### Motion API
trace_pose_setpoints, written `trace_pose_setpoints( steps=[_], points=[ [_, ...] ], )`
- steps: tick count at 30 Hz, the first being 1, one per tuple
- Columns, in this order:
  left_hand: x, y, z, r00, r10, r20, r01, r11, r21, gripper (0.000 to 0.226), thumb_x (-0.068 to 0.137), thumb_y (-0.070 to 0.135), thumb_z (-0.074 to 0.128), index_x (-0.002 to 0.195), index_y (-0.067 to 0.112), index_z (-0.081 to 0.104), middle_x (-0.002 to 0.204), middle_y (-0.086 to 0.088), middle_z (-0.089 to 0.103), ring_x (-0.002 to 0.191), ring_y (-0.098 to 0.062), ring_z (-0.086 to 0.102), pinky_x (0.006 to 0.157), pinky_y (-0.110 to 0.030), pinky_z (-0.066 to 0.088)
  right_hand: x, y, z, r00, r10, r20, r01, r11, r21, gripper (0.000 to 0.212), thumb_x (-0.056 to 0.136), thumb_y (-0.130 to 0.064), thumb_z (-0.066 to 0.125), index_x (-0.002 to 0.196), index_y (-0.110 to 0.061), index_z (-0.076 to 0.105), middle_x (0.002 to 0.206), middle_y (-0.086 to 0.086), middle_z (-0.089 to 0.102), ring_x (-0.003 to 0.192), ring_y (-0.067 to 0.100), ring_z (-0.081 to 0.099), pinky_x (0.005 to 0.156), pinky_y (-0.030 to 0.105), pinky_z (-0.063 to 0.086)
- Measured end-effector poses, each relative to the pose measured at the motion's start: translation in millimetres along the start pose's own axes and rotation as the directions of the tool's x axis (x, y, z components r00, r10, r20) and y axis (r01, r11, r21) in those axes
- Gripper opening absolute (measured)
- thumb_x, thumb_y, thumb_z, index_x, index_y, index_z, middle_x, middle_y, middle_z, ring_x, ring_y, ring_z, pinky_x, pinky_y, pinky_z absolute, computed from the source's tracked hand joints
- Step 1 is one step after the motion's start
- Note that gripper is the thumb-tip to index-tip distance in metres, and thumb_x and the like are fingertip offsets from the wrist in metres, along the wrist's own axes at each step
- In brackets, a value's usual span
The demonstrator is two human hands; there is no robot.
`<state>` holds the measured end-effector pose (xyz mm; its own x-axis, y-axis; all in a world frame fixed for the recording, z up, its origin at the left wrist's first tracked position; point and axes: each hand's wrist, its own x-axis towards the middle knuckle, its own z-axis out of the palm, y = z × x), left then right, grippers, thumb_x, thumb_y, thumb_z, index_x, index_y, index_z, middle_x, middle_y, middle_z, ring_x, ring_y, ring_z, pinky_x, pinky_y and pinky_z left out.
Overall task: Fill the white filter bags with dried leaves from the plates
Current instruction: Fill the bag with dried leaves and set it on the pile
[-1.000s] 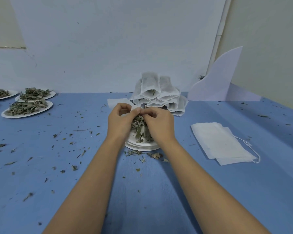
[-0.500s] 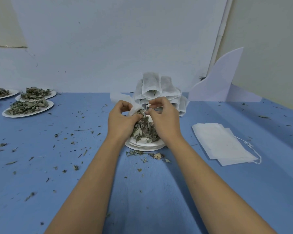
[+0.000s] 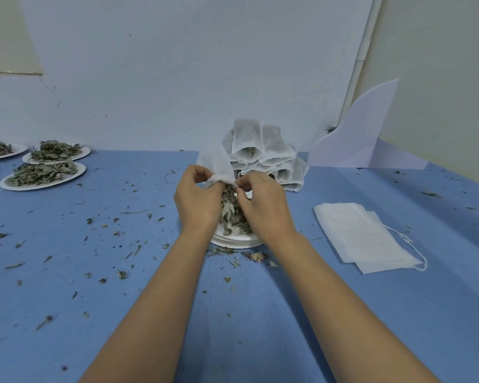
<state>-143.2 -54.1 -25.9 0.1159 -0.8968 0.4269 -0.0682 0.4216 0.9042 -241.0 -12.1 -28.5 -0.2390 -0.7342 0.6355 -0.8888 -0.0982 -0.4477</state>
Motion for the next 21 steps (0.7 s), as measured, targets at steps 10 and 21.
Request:
trace_pose_setpoints(
  steps=[10,21],
  points=[
    [-2.5,-0.7,5.8,0.995,-0.059,-0.084,0.058,0.998,-0.019,0.019,0.08,0.007,0.064,0.076,0.021,0.052,0.074,0.015,0.053,0.07,0.007,0.052,0.058,-0.002,0.036,-2.6,-8.8,2.9,0.994,0.091,-0.06,-0.087,0.994,0.06,0.014,0.089,-0.01,0.057,0.101,-0.009,0.064,0.099,0.004,0.064,0.09,0.019,0.058,0.078,0.03,0.042],
    [2.9,3.4,-3.4,0.851,-0.005,0.524,0.058,0.995,-0.085,0.045,0.073,0.001,0.073,0.096,0.031,0.049,0.106,0.018,0.056,0.071,0.007,0.064,0.06,-0.011,0.049,9.2,6.6,-13.4,0.903,0.42,-0.095,-0.354,0.85,0.39,0.007,0.085,-0.01,0.061,0.089,-0.013,0.067,0.073,-0.013,0.058,0.067,-0.001,0.054,0.056,0.003,0.039]
  ],
)
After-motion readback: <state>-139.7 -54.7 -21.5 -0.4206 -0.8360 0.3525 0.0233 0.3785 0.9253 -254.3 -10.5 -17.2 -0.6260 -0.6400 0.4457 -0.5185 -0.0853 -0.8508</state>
